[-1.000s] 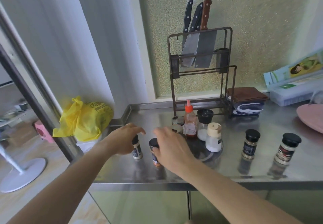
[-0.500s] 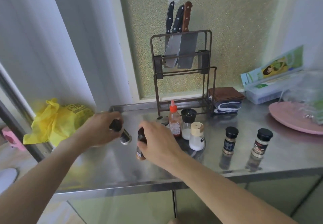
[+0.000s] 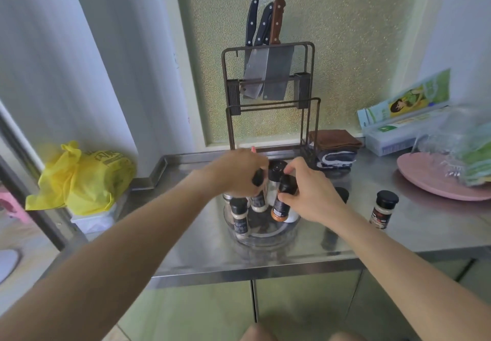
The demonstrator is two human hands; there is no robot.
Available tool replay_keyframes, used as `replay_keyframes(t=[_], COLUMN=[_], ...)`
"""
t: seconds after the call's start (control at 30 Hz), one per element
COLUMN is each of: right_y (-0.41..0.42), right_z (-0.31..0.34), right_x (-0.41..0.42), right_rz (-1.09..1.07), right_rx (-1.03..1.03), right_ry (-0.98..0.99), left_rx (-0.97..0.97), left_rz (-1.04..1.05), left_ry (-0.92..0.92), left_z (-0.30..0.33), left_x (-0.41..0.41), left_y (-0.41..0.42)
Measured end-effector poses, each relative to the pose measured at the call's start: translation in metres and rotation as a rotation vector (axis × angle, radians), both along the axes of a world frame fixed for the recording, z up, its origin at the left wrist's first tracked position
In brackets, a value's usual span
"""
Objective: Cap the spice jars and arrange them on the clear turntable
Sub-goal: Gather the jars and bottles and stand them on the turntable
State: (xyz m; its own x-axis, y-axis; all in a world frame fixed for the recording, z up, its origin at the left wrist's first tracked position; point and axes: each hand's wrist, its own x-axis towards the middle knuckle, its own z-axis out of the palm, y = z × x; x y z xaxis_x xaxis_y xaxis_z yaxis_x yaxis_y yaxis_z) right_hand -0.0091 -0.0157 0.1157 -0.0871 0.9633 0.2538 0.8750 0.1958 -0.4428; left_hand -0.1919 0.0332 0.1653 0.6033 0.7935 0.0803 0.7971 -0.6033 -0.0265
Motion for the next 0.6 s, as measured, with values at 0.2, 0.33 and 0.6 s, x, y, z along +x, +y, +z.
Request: replay_keyframes(t=[0.2,0.33,0.6], right_y=[0.004,0.006,0.010], right_z=[-0.024,-0.030,-0.043], right_x=[0.001,-0.001,-0.006], right_rz=[-0.001,0.003,0.044], right_rx=[-0.005,0.002,0.022], right_ry=[-0.030,-0.069,-0.111], left_rx=[-0.045,-0.058,-0.081], left_rz=[-0.005,0.000,-0.023], left_ry=[0.156,0.187,0.177], left_z=[-0.032,-0.038,-0.051], left_x=[0.014,0.013,0.015], left_y=[-0.003,-0.002,-0.003])
